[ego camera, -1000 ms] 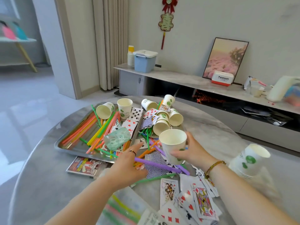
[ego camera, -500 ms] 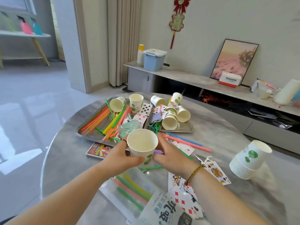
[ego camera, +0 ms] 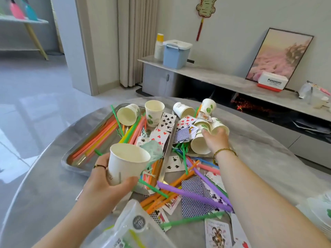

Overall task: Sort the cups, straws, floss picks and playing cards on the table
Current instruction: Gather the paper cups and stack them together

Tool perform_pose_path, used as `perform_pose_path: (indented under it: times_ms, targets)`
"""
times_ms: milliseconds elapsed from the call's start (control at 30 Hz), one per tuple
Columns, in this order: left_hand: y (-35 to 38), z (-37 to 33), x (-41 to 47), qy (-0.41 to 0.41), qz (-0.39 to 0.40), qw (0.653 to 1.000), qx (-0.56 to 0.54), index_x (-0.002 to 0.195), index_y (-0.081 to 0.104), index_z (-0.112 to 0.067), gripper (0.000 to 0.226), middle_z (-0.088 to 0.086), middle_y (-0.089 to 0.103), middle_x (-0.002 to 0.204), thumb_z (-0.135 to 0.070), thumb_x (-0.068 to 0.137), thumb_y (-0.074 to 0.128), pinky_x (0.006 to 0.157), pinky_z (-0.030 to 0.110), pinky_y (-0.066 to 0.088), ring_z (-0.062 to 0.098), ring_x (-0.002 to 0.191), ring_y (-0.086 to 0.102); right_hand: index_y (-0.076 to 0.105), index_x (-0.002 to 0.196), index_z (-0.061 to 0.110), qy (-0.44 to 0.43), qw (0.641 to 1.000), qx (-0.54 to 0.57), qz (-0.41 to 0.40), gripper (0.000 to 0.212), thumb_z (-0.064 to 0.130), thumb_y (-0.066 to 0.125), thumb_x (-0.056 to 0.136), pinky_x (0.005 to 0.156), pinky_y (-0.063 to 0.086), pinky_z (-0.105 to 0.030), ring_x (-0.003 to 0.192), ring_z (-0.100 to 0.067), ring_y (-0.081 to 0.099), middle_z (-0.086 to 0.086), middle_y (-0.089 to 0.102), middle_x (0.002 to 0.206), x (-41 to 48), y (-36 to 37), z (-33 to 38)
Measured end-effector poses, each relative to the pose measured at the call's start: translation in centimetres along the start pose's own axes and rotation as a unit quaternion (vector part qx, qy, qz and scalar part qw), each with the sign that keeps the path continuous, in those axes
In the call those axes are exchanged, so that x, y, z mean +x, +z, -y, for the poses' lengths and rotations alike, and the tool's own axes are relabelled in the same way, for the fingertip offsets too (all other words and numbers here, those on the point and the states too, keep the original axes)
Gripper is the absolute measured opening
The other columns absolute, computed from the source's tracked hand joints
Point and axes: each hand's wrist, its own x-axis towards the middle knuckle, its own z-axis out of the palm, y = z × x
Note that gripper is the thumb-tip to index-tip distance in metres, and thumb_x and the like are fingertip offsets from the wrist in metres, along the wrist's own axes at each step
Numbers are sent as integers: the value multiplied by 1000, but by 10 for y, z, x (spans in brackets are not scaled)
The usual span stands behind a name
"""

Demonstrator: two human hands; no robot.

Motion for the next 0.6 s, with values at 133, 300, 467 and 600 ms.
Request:
perform_pose_path:
  times_ms: [133,300,467,600]
  targets:
    - [-5,7,11,4,-18,1000,21,105,45,-36,59,-6,57,92,-36,53,74,61,29,45,13,80,56,23,141,5,57,998,31,-11,66,38,49,90,98,37,-39,125,-37,41,-17,35,142,29,22,1]
    - [-11,9,18,1,-26,998,55,87,42,-47,48,-6,60,90,-35,51,73,66,37,51,18,79,61,30,136,0,101,994,49,6,65,34,55,87,86,40,-37,117,-35,48,-19,45,133,45,26,-7]
    - [-12,5,14,23,-8,996,88,87,41,-48,54,-5,60,87,-27,60,81,64,34,51,19,77,61,34,136,0,99,992,67,28,64,28,60,85,75,35,-30,113,-31,51,-17,49,131,41,10,-11]
    - [-11,3,10,46,10,992,119,86,39,-48,57,-7,59,85,-19,62,82,62,27,46,14,76,58,41,133,4,62,996,41,43,56,27,60,85,77,36,-29,106,-28,51,-14,51,128,23,-20,-6]
